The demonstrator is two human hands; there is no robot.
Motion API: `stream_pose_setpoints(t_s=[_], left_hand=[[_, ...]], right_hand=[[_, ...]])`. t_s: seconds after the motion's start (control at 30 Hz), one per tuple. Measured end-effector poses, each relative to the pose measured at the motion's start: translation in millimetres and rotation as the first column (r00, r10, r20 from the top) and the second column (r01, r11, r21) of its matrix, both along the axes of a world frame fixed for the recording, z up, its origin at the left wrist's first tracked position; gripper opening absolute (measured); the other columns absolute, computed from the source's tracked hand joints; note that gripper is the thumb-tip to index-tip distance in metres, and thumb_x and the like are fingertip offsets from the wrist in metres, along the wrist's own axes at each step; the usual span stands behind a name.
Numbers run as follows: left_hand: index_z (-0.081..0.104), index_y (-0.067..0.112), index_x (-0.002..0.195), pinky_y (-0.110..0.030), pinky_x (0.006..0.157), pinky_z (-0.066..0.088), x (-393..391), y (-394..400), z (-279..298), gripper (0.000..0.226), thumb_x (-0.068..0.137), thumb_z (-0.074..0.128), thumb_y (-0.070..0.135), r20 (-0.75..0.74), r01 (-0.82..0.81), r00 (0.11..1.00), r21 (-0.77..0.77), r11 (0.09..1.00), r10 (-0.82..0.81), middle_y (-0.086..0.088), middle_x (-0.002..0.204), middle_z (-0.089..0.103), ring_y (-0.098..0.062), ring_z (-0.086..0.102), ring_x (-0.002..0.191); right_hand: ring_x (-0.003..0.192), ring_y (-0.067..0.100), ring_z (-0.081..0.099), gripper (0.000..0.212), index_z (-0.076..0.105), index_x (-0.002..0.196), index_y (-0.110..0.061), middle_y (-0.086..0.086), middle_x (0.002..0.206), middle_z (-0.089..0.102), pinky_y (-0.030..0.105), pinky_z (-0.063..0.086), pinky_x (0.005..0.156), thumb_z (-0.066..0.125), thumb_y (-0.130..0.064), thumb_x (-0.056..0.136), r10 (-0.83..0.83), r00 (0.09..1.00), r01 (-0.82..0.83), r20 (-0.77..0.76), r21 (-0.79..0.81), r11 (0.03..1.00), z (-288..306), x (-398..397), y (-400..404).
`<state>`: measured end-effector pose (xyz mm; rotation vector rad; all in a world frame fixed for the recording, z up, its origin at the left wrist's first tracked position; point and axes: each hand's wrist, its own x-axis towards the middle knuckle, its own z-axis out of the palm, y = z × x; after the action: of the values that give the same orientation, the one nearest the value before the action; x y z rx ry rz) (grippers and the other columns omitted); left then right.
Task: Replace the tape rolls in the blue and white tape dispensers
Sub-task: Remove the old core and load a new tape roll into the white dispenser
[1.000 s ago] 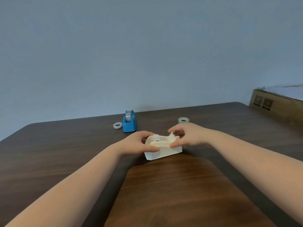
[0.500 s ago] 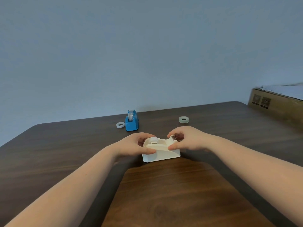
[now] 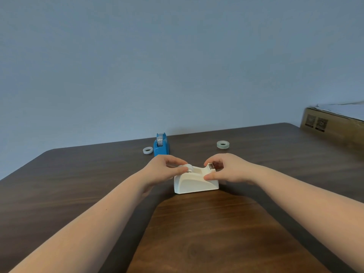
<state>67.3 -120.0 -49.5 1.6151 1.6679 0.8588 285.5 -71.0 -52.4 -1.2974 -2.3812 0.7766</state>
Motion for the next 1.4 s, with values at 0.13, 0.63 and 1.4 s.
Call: stream_pose_setpoints(t_s=[0.13,0.63,1.4], left_hand=[[0.073,0.033,0.099,-0.025,0.087,0.048,3.6,1.1,-0.9,0.016,0.083,0.07,0.033,-0.016,0.0,1.0,0.028,1.0,0.0,0.01,0.111,0.068,-0.008,0.059,0.108],[0.069,0.023,0.107,-0.017,0.074,0.045,12.5,-3.4,11.4,0.02,0.091,0.06,0.03,0.036,-0.083,0.996,0.184,0.979,0.078,0.007,0.104,0.069,-0.005,0.06,0.094],[0.072,0.016,0.099,-0.029,0.087,0.057,23.9,-10.2,10.4,0.02,0.083,0.071,0.028,0.412,-0.119,0.91,0.165,0.979,0.041,-0.001,0.096,0.075,-0.012,0.073,0.09]], right_hand=[[0.11,0.016,0.057,0.05,0.057,0.125,-0.024,-0.002,0.124,0.058,0.033,0.054,0.09,0.072,-0.037,0.079,0.0,1.0,-0.001,-0.003,-0.009,1.0,0.0,-0.2,0.5],[0.128,0.014,0.048,0.057,0.048,0.136,-0.023,-0.004,0.14,0.051,0.027,0.04,0.101,0.063,-0.044,0.086,-0.025,0.997,0.026,-0.075,0.011,1.0,6.2,-5.9,-6.5],[0.075,0.005,0.058,0.021,0.067,0.092,-0.015,-0.005,0.085,0.065,0.016,0.042,0.062,0.074,-0.031,0.08,-0.093,0.885,0.112,-0.456,0.015,0.994,25.0,-28.8,-19.2]])
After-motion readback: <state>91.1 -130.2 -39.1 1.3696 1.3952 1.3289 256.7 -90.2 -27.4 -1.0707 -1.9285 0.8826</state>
